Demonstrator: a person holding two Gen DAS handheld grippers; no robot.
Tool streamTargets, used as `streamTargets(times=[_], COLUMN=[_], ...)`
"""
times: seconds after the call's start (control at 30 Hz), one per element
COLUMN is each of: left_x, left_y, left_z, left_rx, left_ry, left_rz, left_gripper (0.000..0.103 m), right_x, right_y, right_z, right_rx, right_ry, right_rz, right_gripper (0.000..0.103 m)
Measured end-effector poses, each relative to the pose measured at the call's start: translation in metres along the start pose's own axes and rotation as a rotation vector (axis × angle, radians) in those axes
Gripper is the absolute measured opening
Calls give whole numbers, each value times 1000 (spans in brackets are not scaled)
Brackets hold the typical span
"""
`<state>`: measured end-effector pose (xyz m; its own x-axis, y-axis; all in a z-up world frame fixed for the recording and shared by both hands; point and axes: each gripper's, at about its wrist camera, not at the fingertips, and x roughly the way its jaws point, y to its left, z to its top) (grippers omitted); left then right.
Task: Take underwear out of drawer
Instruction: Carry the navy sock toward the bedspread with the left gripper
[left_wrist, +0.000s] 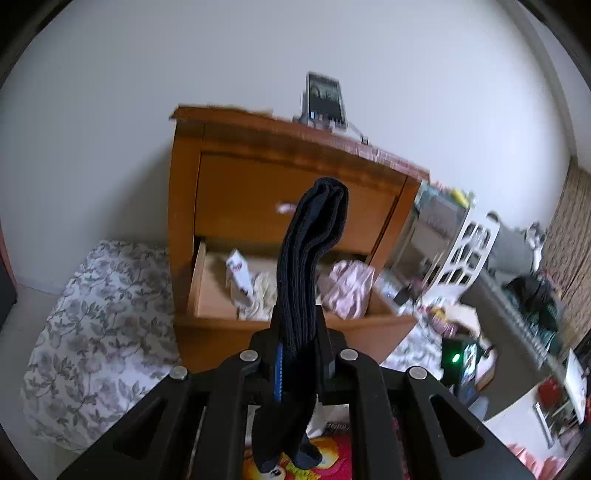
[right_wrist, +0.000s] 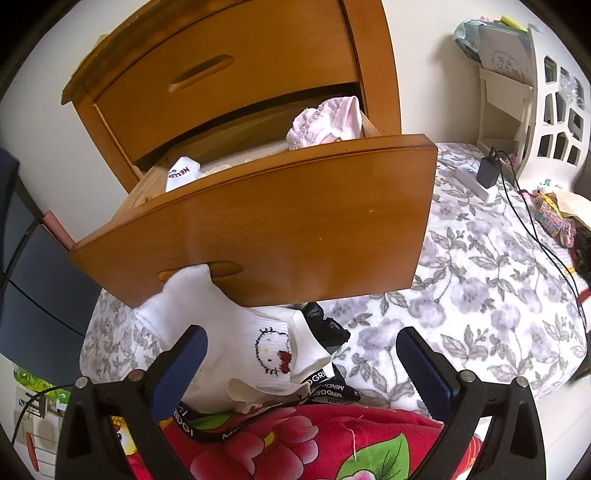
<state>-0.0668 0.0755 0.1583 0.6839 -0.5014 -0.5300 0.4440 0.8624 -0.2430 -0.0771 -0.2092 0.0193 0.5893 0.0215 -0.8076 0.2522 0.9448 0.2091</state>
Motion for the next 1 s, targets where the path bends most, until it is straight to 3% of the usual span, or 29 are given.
streamTargets(times=[0.27, 0.43, 0.6, 1.0], left_x=[47, 80, 106, 172], left_y=[-10, -24, -42, -62], left_z=[-32, -48, -58, -89], left_rx=[14, 83, 213, 200], left_ry=[159, 235, 278, 490], left_rz=[-28, 23, 93, -41], left_gripper=[13, 13, 13, 13], right_x=[-4, -13, -18, -26], right_y=[-3, -9, -13, -28], right_z=[-1, -1, 0, 0], right_rx=[15, 52, 73, 146], right_ry=[-15, -55, -75, -111], right_rz=[-1, -10, -13, -21], right_gripper=[103, 103, 103, 103])
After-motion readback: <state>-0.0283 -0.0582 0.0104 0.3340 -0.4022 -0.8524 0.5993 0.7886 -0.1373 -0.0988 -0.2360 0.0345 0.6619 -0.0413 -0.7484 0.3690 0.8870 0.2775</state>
